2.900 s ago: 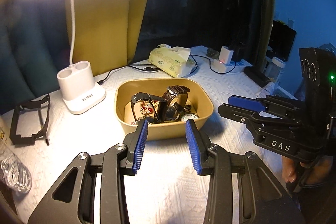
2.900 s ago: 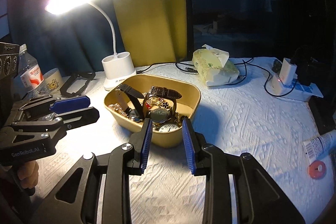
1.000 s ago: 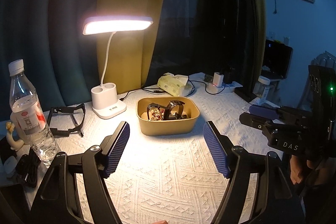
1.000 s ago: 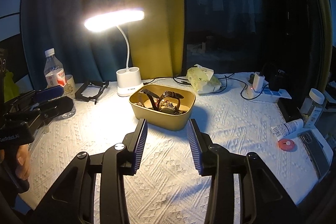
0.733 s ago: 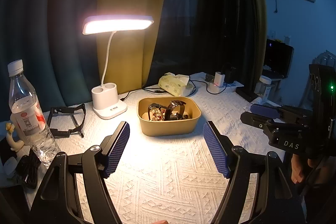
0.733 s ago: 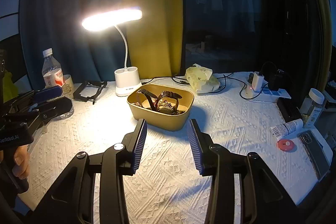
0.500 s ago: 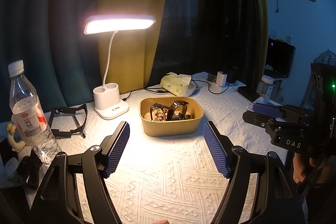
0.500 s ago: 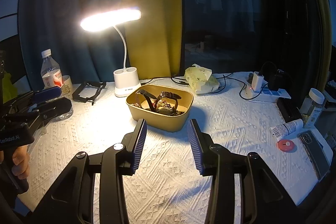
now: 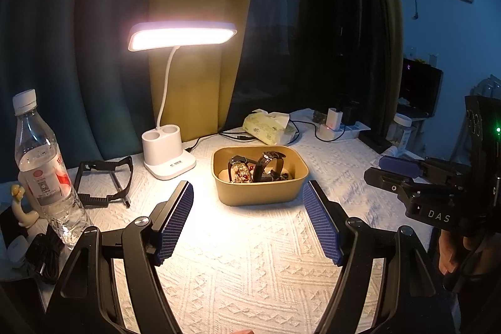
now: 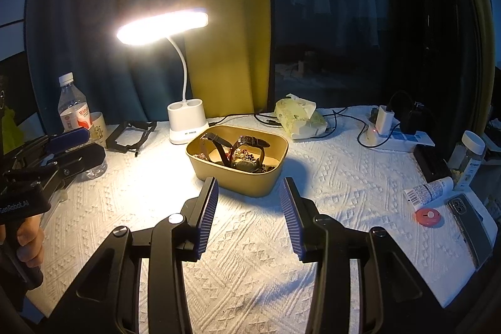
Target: Organize jewelry
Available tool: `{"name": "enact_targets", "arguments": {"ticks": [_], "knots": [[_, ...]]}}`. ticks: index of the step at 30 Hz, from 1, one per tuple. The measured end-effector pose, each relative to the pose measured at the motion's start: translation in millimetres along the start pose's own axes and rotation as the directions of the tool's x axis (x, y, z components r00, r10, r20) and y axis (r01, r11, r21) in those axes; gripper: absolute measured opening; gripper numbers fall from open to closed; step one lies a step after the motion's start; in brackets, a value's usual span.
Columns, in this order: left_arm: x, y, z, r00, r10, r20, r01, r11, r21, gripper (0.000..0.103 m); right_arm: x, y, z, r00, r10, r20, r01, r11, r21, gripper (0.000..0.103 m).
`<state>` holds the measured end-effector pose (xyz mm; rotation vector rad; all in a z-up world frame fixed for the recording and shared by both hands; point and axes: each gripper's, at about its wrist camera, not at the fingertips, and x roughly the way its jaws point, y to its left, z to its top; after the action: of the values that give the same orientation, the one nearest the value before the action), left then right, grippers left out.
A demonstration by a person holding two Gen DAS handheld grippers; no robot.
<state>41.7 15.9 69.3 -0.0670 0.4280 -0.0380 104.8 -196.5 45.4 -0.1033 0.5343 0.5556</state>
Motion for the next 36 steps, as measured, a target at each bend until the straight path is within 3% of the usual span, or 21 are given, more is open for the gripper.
{"name": "enact_targets", "arguments": {"ticks": [36], "knots": [[-0.8, 1.0, 2.6, 1.0, 0.002, 0.009, -0.002, 1.0, 0.001, 0.076, 2.1, -0.3, 0.8, 1.0, -0.001, -0.002, 0.001, 1.0, -0.001, 0.042]]}}
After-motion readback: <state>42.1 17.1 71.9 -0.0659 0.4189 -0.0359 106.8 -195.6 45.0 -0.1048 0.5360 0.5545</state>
